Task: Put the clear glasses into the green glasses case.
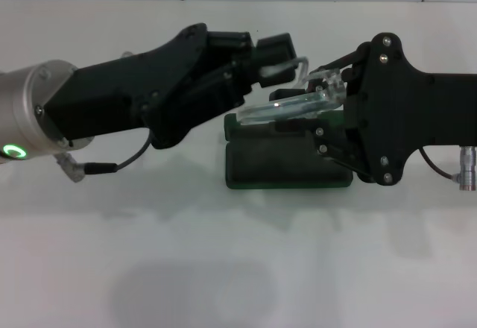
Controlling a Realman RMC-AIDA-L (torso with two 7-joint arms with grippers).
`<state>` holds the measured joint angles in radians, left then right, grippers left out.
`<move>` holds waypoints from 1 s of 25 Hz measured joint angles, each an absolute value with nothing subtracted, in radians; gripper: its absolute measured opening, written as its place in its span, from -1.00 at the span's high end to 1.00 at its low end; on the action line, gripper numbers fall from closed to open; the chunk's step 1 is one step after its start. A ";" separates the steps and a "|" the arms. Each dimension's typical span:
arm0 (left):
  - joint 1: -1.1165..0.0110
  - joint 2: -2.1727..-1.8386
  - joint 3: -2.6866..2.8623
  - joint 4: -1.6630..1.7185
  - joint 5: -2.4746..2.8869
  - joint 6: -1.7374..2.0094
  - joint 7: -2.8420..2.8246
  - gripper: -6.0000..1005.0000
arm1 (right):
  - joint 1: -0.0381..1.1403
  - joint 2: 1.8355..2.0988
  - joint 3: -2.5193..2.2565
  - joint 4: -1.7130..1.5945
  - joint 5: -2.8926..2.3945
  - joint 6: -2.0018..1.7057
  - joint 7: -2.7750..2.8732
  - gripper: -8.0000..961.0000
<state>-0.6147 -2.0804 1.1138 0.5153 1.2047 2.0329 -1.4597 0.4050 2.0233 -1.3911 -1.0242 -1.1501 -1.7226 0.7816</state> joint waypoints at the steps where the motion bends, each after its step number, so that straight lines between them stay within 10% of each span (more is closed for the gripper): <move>1: -0.613 -2.079 1.110 0.514 1.203 2.032 -1.457 0.85 | 0.405 2.023 -1.391 -1.024 -1.150 -1.723 0.782 0.72; 17: -0.395 -1.966 0.790 0.520 1.194 1.974 -1.448 0.85 | 0.425 2.010 -1.341 -1.252 -1.327 -1.579 1.247 0.71; 25: -0.225 -1.979 0.642 0.543 1.197 1.964 -1.437 0.85 | 0.613 1.988 -1.197 -1.633 -1.786 -1.704 1.979 0.70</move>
